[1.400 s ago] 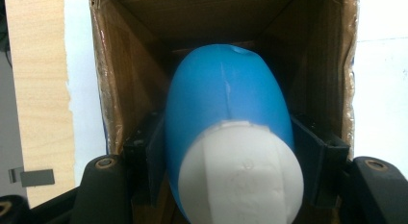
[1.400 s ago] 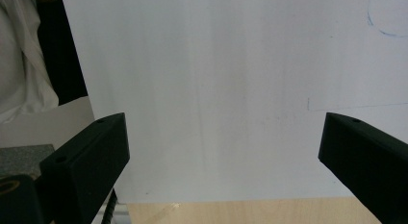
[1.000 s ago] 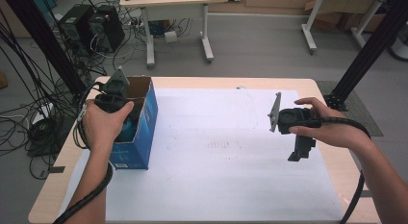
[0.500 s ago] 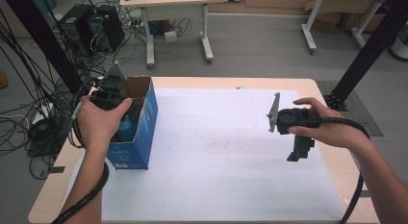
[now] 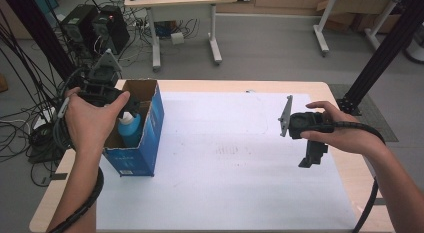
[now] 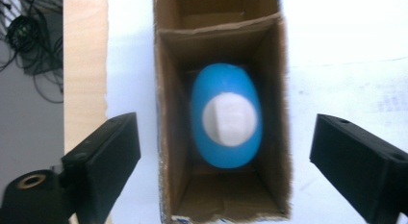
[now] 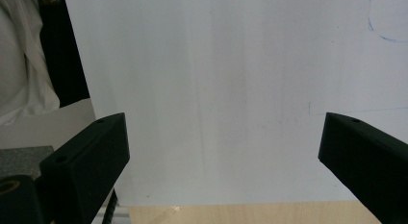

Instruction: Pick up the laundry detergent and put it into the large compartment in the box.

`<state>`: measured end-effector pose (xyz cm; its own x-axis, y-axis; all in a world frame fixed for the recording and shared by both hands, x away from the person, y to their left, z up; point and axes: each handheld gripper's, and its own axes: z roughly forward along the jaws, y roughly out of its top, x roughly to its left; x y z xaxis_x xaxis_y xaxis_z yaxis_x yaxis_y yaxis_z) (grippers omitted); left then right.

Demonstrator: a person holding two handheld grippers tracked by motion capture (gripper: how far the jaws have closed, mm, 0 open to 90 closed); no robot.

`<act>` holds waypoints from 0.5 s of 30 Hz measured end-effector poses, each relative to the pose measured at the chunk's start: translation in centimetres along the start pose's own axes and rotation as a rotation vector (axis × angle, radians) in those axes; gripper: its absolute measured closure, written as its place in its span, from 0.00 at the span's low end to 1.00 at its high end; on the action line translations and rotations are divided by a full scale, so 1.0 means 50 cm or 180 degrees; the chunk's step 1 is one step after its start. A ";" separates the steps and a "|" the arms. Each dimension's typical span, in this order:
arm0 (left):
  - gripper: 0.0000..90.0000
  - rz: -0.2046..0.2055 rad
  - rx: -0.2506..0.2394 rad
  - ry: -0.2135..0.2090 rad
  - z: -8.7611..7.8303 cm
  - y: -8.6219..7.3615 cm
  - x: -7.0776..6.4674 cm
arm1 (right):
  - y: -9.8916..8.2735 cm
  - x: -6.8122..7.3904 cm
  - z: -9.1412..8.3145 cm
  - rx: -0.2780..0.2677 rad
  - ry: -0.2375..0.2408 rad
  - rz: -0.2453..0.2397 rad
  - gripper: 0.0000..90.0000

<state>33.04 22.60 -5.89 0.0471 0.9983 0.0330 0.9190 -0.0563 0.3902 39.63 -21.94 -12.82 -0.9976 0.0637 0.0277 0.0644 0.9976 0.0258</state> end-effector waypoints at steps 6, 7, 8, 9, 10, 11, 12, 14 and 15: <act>0.04 0.0154 -0.0101 -0.0060 -0.035 0.001 -0.033 | -0.002 -0.002 -0.002 -0.0013 0.0008 -0.0001 0.04; 0.04 0.0186 -0.0138 -0.0074 -0.042 0.000 -0.042 | -0.002 -0.002 -0.003 -0.0013 0.0009 0.0010 0.04; 0.04 0.0216 -0.0143 -0.0080 -0.045 0.001 -0.048 | -0.003 -0.003 -0.002 -0.0019 0.0013 0.0020 0.04; 0.04 0.0242 -0.0168 -0.0092 -0.050 0.000 -0.055 | -0.004 -0.004 -0.001 -0.0020 0.0019 0.0017 0.04; 0.04 0.0278 -0.0179 -0.0109 -0.053 0.001 -0.062 | -0.003 -0.005 -0.001 -0.0005 0.0025 0.0012 0.04; 0.04 0.0331 -0.0172 -0.0126 -0.055 0.003 -0.072 | -0.002 -0.006 -0.001 0.0004 0.0028 0.0017 0.04; 0.04 0.0365 -0.0171 -0.0136 -0.055 0.004 -0.080 | -0.005 -0.007 0.000 -0.0010 0.0029 0.0034 0.04; 0.04 0.0419 -0.0166 -0.0144 -0.054 0.006 -0.097 | -0.006 -0.010 -0.002 -0.0009 0.0040 0.0025 0.04; 0.04 0.0469 -0.0163 -0.0157 -0.052 0.007 -0.107 | -0.007 -0.010 -0.003 -0.0002 0.0035 0.0046 0.04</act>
<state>32.09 17.23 -3.52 0.2001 0.9786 0.0486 0.8796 -0.2013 0.4311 40.12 -22.32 -12.71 -0.9962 0.0779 0.0392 0.0789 0.9965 0.0259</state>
